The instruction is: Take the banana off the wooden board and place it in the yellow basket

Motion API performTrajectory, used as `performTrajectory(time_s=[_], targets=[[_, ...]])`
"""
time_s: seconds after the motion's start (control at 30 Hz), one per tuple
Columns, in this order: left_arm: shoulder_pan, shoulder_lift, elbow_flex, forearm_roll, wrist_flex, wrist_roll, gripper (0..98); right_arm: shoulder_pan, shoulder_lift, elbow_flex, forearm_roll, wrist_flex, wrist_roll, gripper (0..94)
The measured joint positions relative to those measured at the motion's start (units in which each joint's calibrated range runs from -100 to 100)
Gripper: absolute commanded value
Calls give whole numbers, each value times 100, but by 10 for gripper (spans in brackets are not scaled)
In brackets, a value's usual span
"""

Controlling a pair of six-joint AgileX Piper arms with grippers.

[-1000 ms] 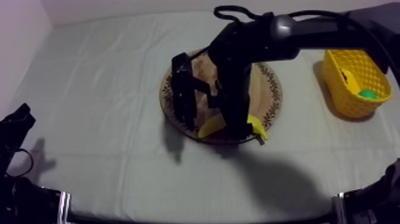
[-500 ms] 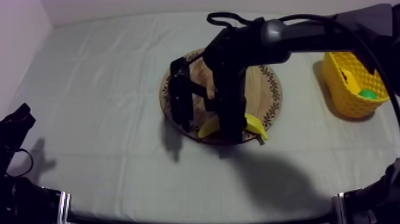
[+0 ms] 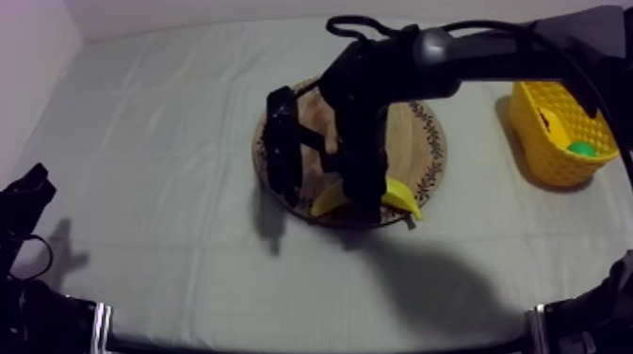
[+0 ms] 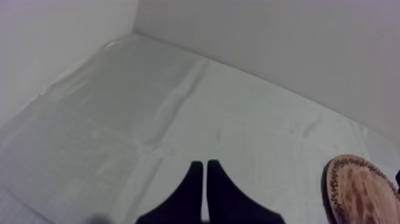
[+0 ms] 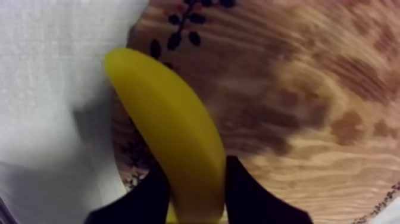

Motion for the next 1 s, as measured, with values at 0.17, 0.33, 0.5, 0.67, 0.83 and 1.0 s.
performTrajectory(time_s=[0.17, 0.33, 0.5, 0.67, 0.83, 1.0], targets=[[0, 0, 0, 0, 0, 0, 1, 0, -311, -102, 45, 195, -4, 199], [0, 0, 0, 0, 0, 0, 1, -3, -821, -315, 106, 523, 7, 194], [0, 0, 0, 0, 0, 0, 1, 47, -1324, -653, 90, 1009, 134, 195], [0, 0, 0, 0, 0, 0, 1, 138, -1876, -1102, 48, 1472, 296, 210], [0, 0, 0, 0, 0, 0, 1, 209, -2335, -1481, 36, 1948, 479, 223], [0, 0, 0, 0, 0, 0, 1, 303, -2670, -2003, -17, 2362, 613, 225]])
